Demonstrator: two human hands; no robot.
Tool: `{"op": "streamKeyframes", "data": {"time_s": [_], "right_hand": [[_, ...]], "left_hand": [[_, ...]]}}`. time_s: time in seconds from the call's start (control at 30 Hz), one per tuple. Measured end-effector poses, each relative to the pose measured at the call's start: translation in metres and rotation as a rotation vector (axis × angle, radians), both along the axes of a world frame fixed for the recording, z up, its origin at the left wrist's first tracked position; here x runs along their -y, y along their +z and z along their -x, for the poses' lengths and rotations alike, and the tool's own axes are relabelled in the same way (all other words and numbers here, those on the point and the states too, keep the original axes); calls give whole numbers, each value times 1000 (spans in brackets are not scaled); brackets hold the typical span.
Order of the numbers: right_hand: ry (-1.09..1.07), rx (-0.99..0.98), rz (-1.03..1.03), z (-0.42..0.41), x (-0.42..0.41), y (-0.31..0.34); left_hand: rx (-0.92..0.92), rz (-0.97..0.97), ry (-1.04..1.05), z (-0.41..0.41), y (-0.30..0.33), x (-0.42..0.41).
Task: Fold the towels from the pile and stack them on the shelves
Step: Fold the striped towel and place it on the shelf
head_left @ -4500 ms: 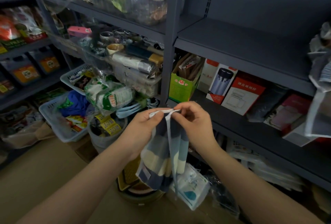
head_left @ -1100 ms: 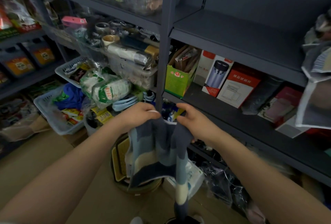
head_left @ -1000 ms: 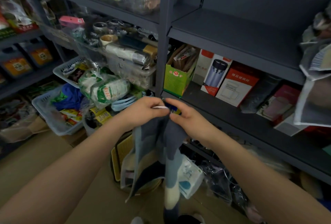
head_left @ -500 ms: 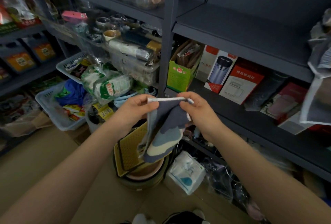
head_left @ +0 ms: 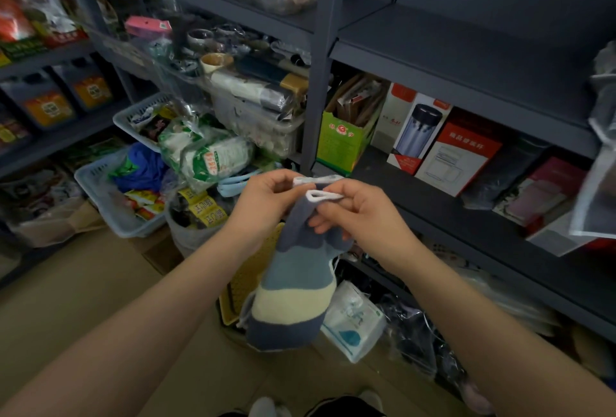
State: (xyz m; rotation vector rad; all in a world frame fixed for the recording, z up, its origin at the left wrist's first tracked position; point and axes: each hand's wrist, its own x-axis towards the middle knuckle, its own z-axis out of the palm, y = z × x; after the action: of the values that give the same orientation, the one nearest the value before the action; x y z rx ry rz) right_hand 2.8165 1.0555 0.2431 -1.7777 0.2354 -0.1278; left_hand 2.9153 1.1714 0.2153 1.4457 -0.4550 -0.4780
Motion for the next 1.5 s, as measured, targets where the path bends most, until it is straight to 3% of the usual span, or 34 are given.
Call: {"op": "streamKeyframes", "data": {"time_s": [0.13,0.3,0.4,0.53,0.77,0.9,1.07,1.3,1.4,1.5], "right_hand": [[-92,54,112,-4,-1,-1],[-199,82,507,-4,1,-5],[-242,111,688,-5,0,-4],[-292,226,705,-6,-2,-3],[-160,235,931,-3,27,-16],[40,300,918,7,31,-25],[354,99,936,13,34,-32],[373,128,1273,17,42,-24],[286,284,1412,16,48,-10],[161,436,1402,13,64,5]], "left_hand": [[-3,14,-23,8,5,1],[-26,-18,13,8,6,-2],[-53,25,-95,11,13,-6],[151,26,-179,12,16,-10],[244,-38,-2,-4,12,-17],[268,-101,108,-14,7,-16],[290,-158,212,-28,5,-23],[348,-188,121,-26,-3,-34],[325,-158,142,-26,-10,-34],[318,-122,167,-25,-10,-28]]}}
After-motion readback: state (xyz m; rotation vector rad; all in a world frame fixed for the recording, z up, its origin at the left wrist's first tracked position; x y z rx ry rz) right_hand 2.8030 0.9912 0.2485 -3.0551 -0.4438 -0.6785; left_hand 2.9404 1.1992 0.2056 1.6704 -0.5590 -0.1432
